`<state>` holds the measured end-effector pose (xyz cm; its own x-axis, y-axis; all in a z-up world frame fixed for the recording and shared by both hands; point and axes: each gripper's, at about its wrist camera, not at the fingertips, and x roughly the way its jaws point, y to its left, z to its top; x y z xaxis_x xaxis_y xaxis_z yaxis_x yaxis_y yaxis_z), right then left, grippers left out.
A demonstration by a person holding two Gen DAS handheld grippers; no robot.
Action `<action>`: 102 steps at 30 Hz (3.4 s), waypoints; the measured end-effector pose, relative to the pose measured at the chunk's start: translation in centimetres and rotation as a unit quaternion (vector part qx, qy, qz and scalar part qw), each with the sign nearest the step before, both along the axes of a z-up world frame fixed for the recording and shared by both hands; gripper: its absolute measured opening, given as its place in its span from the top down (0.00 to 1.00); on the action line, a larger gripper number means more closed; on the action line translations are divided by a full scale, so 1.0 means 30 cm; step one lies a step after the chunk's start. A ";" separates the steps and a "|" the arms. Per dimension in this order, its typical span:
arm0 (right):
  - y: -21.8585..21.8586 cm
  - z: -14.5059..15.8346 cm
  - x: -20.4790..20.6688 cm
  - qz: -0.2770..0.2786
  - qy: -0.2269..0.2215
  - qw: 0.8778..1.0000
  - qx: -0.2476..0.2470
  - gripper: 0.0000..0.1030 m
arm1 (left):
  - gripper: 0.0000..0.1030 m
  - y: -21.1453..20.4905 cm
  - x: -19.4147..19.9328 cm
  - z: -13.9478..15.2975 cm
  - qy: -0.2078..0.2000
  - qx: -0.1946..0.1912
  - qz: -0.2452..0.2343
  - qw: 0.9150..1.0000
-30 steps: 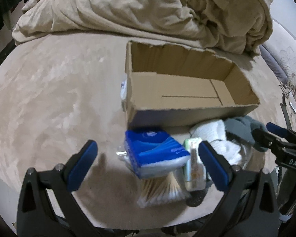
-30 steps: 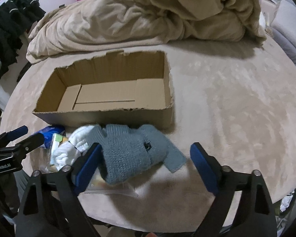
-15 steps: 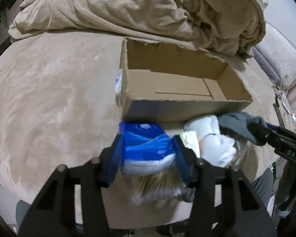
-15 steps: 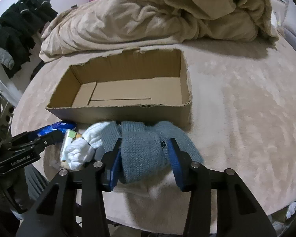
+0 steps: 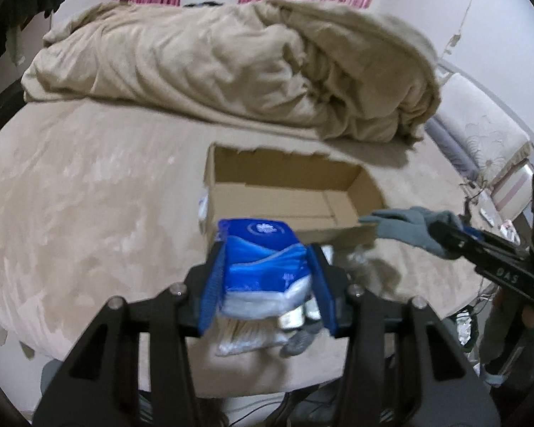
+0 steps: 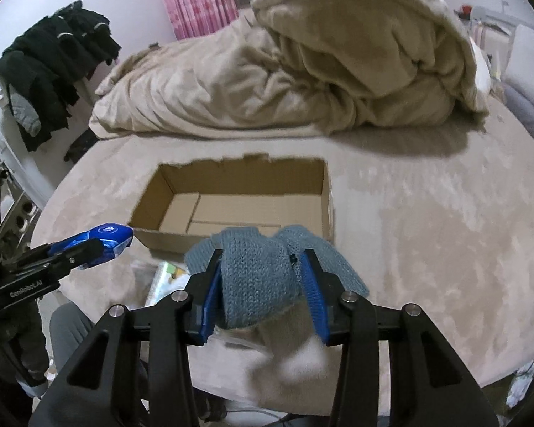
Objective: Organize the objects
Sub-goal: 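Grasp the blue tissue pack with the left gripper while the right grasps grey gloves, then lower the tissue pack and gloves into the box and open both grippers, then grasp the cotton swab bag with the left gripper while the right grasps the snack bag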
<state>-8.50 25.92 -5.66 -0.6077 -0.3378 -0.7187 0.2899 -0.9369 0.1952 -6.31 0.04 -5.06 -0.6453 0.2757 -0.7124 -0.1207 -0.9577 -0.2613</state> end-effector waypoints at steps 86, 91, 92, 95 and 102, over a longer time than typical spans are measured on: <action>-0.035 -0.038 0.044 0.018 0.013 1.000 -0.022 0.16 | 0.12 -0.030 0.045 -0.082 -0.020 -0.022 0.029 0.999; -0.041 -0.104 0.066 0.015 -0.003 1.000 -0.016 0.16 | 0.12 -0.037 0.073 -0.168 -0.053 -0.019 0.036 0.998; -0.042 -0.119 0.068 0.015 -0.007 1.000 -0.016 0.16 | 0.12 -0.036 0.075 -0.182 -0.058 -0.020 0.037 0.997; -0.048 -0.165 0.066 0.015 -0.022 1.000 -0.012 0.16 | 0.12 -0.032 0.074 -0.232 -0.075 -0.023 0.036 0.996; -0.057 -0.227 0.047 0.019 -0.039 0.999 -0.013 0.16 | 0.12 -0.013 0.050 -0.303 -0.082 -0.050 0.032 0.995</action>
<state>-7.08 24.22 -12.46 -0.5361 -0.3777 -0.7550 0.3074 -0.9202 0.2422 -4.81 -0.35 -14.16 -0.5319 0.1606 -0.8314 -0.0221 -0.9842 -0.1759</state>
